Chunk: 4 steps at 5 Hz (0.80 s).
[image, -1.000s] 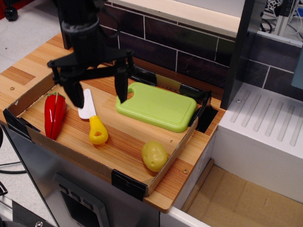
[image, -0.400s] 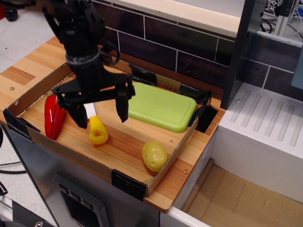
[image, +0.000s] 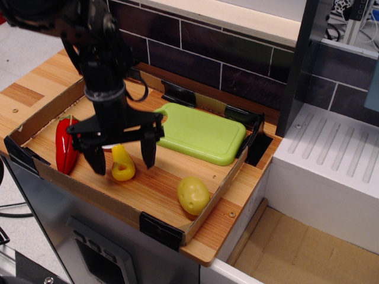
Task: Put knife on cutting board
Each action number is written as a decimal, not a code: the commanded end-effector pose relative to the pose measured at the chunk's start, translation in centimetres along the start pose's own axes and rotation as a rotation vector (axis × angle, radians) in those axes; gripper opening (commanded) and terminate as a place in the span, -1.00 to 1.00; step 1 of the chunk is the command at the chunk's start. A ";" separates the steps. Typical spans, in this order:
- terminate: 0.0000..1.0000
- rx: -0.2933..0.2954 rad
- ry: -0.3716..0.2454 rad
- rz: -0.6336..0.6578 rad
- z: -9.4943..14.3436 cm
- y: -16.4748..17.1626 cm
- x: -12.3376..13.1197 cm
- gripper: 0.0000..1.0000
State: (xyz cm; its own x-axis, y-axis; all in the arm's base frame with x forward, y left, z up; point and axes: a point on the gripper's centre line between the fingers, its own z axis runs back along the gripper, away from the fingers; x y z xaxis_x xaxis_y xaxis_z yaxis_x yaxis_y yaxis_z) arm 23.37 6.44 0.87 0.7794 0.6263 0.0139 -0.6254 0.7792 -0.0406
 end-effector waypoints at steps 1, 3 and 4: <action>-1.00 0.031 -0.043 -0.014 -1.3 -0.4 1.4 1.00; -1.00 -0.030 -0.049 -0.071 -1.5 -0.7 1.4 -1.00; -1.00 -0.027 -0.065 -0.095 -1.0 -0.8 1.6 -1.00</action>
State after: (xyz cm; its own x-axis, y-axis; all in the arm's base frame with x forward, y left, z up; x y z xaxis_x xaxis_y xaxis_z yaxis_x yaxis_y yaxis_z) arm 24.91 7.33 -0.19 0.8175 0.5700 0.0820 -0.5663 0.8216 -0.0656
